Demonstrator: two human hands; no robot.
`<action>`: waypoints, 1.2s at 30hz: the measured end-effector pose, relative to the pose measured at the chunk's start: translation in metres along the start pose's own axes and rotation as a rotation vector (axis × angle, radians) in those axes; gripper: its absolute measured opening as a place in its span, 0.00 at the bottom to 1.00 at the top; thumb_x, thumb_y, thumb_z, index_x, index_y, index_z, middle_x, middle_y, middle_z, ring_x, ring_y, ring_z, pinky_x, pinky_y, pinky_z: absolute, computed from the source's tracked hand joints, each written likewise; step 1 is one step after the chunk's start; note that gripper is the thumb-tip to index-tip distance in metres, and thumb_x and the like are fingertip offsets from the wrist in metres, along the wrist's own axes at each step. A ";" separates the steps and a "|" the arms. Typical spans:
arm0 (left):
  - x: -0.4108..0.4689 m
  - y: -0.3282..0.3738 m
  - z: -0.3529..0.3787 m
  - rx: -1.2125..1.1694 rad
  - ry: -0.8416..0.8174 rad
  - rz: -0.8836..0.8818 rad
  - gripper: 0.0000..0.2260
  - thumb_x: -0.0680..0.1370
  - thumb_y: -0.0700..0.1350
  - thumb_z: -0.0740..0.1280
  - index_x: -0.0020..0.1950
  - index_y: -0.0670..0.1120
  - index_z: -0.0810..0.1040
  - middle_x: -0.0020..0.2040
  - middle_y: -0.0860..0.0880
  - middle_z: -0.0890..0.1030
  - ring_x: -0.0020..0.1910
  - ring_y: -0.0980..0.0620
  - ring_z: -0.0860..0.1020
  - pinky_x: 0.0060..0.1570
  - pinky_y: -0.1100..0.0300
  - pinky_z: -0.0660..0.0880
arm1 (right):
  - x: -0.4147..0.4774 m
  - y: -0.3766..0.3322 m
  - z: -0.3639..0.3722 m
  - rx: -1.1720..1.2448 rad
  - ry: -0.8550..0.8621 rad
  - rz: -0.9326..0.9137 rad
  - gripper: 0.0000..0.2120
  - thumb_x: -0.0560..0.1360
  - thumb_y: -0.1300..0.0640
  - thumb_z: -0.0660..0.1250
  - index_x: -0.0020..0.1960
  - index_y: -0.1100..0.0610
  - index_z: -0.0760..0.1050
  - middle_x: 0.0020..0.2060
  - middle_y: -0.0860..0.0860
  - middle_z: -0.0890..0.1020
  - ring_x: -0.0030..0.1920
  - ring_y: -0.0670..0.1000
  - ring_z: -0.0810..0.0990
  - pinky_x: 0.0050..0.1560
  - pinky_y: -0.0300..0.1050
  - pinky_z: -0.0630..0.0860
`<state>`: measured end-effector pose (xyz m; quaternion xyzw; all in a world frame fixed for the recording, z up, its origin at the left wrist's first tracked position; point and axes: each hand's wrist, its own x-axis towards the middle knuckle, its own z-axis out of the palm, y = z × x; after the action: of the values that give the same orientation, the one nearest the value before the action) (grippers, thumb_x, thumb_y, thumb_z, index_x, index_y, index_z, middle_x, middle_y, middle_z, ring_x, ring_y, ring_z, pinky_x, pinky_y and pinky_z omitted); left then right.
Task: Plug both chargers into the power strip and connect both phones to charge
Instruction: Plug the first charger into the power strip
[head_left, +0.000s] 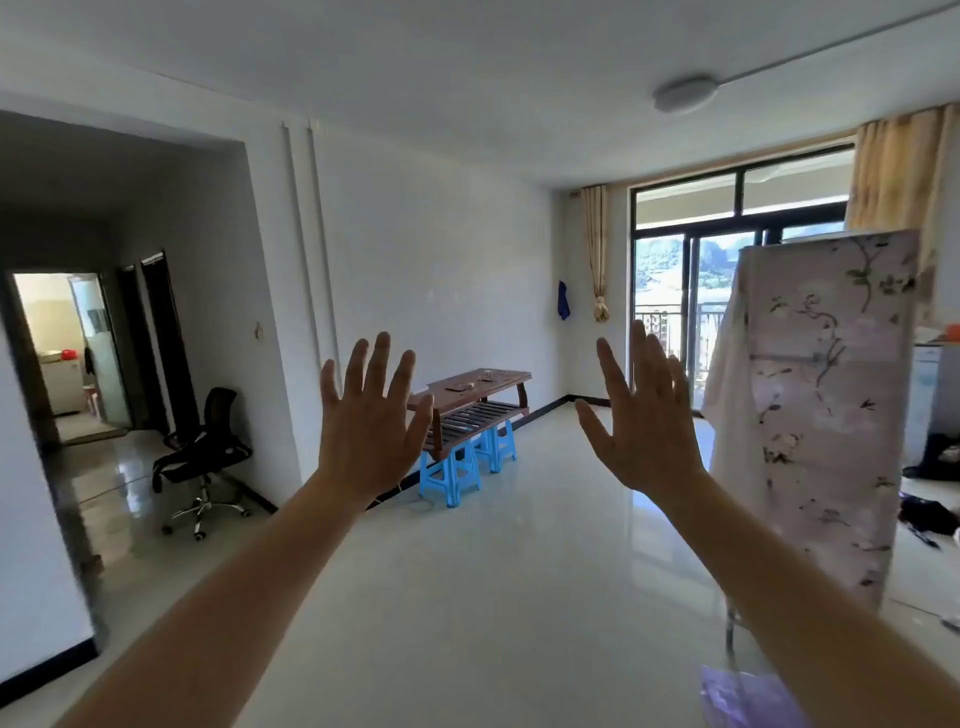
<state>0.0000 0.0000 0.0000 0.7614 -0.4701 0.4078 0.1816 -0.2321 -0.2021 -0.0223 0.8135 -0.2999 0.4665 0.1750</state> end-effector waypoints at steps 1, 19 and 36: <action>0.003 -0.004 0.010 -0.006 -0.026 -0.009 0.30 0.81 0.60 0.47 0.78 0.46 0.65 0.80 0.39 0.61 0.79 0.37 0.59 0.74 0.32 0.54 | 0.003 -0.004 0.014 0.006 -0.034 0.007 0.36 0.80 0.37 0.49 0.82 0.55 0.53 0.81 0.63 0.50 0.81 0.63 0.52 0.78 0.64 0.54; 0.127 -0.131 0.318 -0.139 -0.235 -0.096 0.28 0.83 0.58 0.52 0.78 0.45 0.63 0.81 0.40 0.60 0.79 0.39 0.60 0.74 0.33 0.57 | 0.105 -0.045 0.343 -0.012 -0.255 0.009 0.36 0.80 0.43 0.63 0.81 0.55 0.55 0.81 0.63 0.53 0.79 0.64 0.60 0.76 0.63 0.60; 0.381 -0.131 0.677 -0.081 -0.292 -0.003 0.30 0.81 0.60 0.48 0.77 0.44 0.65 0.79 0.41 0.64 0.77 0.39 0.63 0.73 0.33 0.57 | 0.291 0.108 0.715 0.019 -0.300 0.104 0.35 0.80 0.44 0.62 0.81 0.57 0.55 0.81 0.64 0.53 0.79 0.64 0.59 0.76 0.62 0.59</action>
<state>0.5042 -0.5986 -0.0916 0.8053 -0.5064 0.2731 0.1427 0.2771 -0.7820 -0.1300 0.8589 -0.3600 0.3512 0.0964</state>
